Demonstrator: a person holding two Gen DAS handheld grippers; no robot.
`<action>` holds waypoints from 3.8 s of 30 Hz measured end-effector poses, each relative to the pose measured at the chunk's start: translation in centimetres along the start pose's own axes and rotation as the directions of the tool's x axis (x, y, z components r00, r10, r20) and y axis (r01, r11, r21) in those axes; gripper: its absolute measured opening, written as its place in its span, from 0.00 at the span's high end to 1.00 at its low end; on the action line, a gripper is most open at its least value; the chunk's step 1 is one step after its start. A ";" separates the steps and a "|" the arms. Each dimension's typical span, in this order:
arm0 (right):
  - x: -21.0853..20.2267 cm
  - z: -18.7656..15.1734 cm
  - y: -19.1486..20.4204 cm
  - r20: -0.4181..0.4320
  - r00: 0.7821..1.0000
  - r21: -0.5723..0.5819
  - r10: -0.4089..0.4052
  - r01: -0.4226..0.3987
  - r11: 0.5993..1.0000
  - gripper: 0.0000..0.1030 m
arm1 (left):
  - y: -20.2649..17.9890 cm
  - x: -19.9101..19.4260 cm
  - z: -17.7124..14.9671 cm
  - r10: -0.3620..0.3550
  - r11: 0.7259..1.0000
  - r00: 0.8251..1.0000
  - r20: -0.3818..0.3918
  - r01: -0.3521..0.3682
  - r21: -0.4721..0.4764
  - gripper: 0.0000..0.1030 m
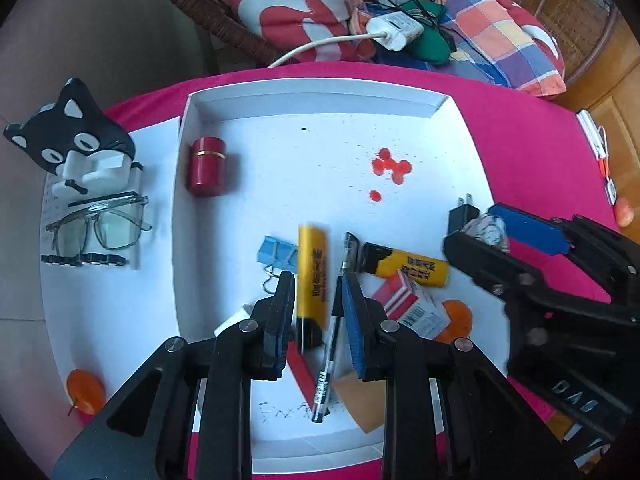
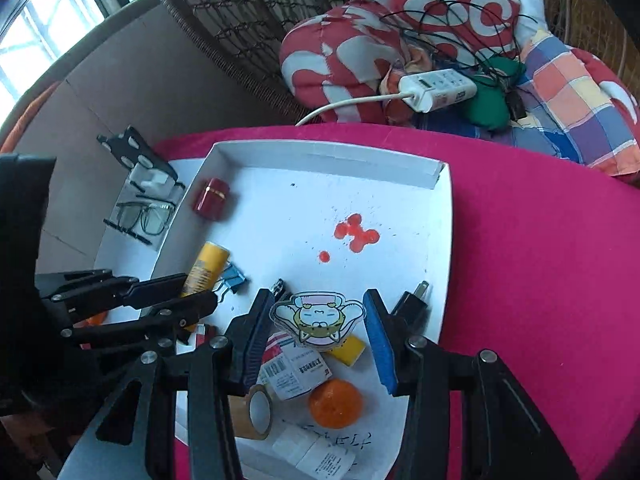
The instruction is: Organize rigid objects
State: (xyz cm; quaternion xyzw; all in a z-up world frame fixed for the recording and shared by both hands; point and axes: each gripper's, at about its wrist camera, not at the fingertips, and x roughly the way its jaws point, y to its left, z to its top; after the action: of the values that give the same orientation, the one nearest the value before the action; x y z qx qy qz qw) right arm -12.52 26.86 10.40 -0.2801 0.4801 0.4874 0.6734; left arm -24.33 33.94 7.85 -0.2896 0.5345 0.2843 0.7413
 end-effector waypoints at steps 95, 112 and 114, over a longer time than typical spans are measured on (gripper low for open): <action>-39.3 -18.6 -12.4 0.794 0.608 0.001 0.008 -0.015 1.000 0.00 | -21.8 -32.4 -19.9 0.306 0.949 0.703 0.642 -0.168 -0.268 0.15; -37.8 -18.2 -12.6 0.749 0.662 -0.014 0.028 -0.026 1.000 0.00 | -21.6 -30.6 -20.1 0.302 0.943 0.756 0.580 -0.149 -0.297 0.15; -37.6 -18.2 -12.5 0.743 0.668 -0.021 0.035 -0.029 0.999 0.00 | -21.6 -30.5 -20.3 0.303 0.942 0.758 0.578 -0.147 -0.301 0.15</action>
State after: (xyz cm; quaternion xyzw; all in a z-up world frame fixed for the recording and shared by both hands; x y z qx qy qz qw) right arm -10.15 -7.65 36.90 -0.0516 0.1678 0.5727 0.8008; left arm -29.41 1.16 34.48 -0.2003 0.2565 0.5122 0.7948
